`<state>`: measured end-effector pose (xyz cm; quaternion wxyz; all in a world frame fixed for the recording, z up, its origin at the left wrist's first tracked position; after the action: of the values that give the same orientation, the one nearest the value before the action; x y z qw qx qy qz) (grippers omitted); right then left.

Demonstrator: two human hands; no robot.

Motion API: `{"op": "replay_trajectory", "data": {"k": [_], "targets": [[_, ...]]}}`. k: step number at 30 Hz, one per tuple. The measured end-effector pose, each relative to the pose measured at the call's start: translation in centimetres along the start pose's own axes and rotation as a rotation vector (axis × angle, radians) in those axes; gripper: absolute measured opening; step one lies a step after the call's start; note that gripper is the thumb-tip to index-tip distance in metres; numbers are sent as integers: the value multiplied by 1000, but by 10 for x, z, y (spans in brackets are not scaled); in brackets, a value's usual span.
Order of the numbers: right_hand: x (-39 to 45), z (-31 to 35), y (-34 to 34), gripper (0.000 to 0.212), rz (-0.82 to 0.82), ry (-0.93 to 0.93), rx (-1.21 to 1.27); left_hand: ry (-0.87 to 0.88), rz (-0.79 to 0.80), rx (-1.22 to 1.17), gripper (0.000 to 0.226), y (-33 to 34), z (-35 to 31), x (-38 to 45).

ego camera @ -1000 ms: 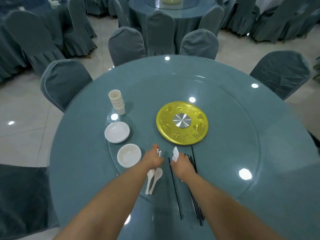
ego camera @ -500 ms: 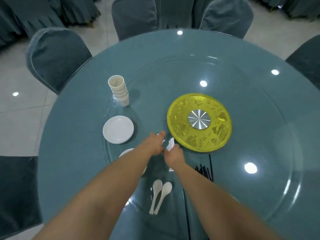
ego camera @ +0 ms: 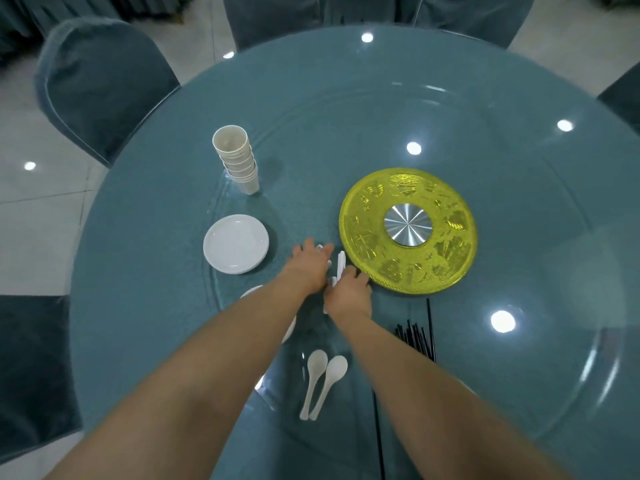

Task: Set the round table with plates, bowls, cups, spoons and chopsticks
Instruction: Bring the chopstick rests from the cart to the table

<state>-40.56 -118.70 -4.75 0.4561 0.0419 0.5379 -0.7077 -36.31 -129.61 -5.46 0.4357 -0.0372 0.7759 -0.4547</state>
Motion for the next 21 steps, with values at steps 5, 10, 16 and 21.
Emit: {"op": "replay_trajectory", "data": {"k": [5, 10, 16, 21], "targets": [[-14, -1, -11, 45, 98, -36, 171, -34, 7, -66, 54, -13, -6, -18], [-40, -8, -27, 41, 125, -81, 108, 0, -52, -62, 50, -28, -14, -50], [-93, -25, -47, 29, 123, -134, 59, 73, -204, -85, 33, -30, -34, -110], [-146, -50, -34, 19, 204, -184, -119, 113, -248, -183, 25, 13, -48, -167]]}}
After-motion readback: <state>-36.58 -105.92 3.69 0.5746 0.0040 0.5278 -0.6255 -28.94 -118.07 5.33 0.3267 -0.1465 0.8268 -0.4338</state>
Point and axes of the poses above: each hand's wrist, its own x-axis towards the middle knuckle, its own y-axis out of the palm, z = x × y, the point moved 5 cm from there along x, towards the middle knuckle, and after that the axes turned 11 degrees about z, right-handed, at the moved point
